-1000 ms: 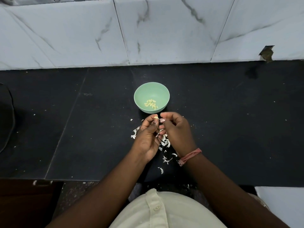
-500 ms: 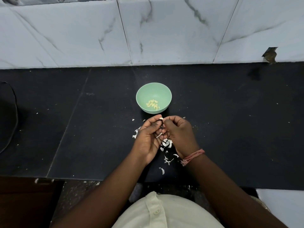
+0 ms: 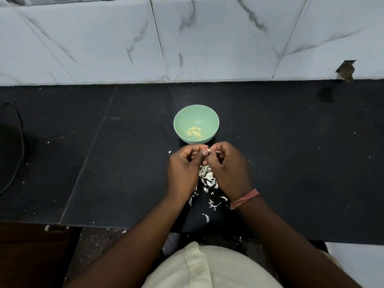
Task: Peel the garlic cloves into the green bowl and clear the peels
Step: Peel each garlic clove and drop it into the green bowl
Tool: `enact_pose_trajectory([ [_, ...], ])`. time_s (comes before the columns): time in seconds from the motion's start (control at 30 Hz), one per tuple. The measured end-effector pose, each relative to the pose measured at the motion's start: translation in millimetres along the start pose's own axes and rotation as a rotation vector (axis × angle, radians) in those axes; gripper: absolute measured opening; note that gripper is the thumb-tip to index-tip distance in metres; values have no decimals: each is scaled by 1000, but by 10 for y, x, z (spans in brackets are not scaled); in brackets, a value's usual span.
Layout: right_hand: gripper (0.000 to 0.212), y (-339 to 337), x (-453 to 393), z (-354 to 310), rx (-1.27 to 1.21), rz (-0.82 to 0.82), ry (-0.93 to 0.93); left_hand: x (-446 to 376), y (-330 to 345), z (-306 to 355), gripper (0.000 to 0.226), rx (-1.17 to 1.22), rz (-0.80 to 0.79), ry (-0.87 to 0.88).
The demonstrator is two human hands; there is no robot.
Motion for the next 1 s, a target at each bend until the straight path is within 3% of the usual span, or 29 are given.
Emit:
enact_pose_trajectory([
  [0.2, 6, -29, -23, 26, -35, 30, 33, -8, 23, 44, 12, -27, -17, 32],
  [0.33, 7, -14, -24, 33, -196, -16, 125, -9, 48, 37, 14, 5, -45, 18],
  [0.6, 11, -40, -9, -36, -311, -90, 140, -43, 71, -72, 13, 169, -155, -99],
  [0.7, 11, -31, -5, -32, -288, -116, 134, -38, 68, -99, 12, 194, -123, -133],
  [1.0, 10, -13, 21, 128, -359, -28, 278, -24, 107, -302, 17, 641, -43, -413],
])
Point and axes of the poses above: each hand's wrist, its own x-axis away from the middle knuckle, its own y-axis out of the palm, z = x × y, the point moved 7 cm from there along -x, towards the middle knuckle, and after that the axes turned 2 degrees about -z, right-handed, at the moved point
